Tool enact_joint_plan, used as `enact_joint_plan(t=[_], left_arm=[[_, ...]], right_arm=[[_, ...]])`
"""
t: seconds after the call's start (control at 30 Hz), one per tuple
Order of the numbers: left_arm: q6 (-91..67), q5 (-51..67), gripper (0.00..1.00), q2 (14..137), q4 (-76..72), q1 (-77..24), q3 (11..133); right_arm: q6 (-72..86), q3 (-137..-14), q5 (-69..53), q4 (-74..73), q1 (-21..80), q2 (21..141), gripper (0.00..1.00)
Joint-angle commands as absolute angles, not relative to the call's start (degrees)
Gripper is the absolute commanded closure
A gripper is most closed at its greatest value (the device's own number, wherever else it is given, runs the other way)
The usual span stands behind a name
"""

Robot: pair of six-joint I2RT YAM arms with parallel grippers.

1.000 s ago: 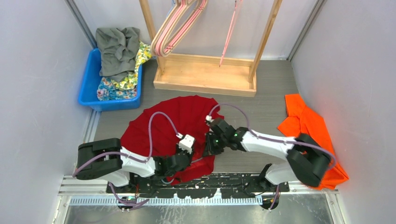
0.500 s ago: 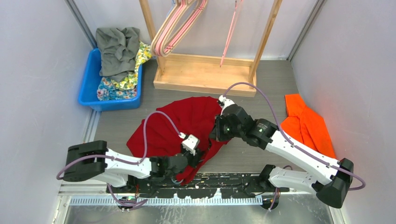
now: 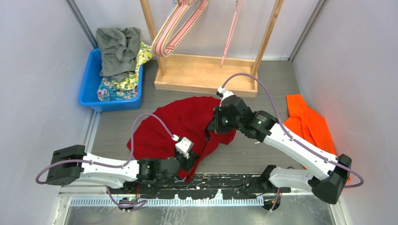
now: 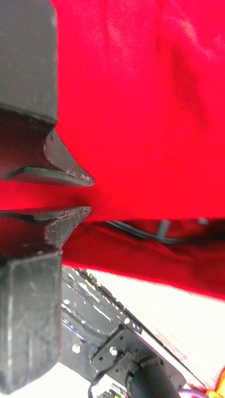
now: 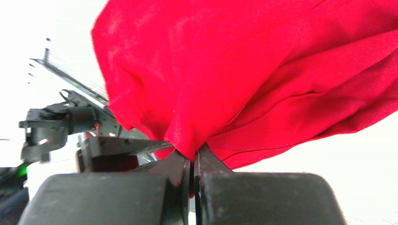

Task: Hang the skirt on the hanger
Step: Hang the skirt on the hanger.

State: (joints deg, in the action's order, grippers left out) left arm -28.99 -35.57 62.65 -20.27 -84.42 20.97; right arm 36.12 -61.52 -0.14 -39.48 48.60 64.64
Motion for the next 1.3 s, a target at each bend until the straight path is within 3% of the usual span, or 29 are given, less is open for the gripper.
enact_joint_plan(t=[0.0,0.27,0.6,1.0,1.27], left_arm=[[-32.13,-40.98,0.77,58.39,-18.71,-84.90,17.65],[-34.82,-45.51,0.79,60.97,-15.48,-84.90,18.14],[-45.71,-53.26,0.79,48.56,-0.18,-85.52,14.71],[-49.15,-49.94,0.85,63.34,-6.08,-85.46,15.82],[-47.97,-47.21,0.87,71.98,-13.50,-87.85,16.57]], right_arm=[[35.62,-65.95,-1.37,-36.73,48.69,59.60,0.99],[33.89,-67.69,-5.51,-35.08,50.53,62.51,0.99],[32.43,-70.89,-5.29,-35.02,52.79,74.87,0.99],[31.43,-75.28,-5.34,-32.78,52.64,90.03,0.99],[34.00,-76.58,-9.83,-22.74,48.69,99.44,0.99]])
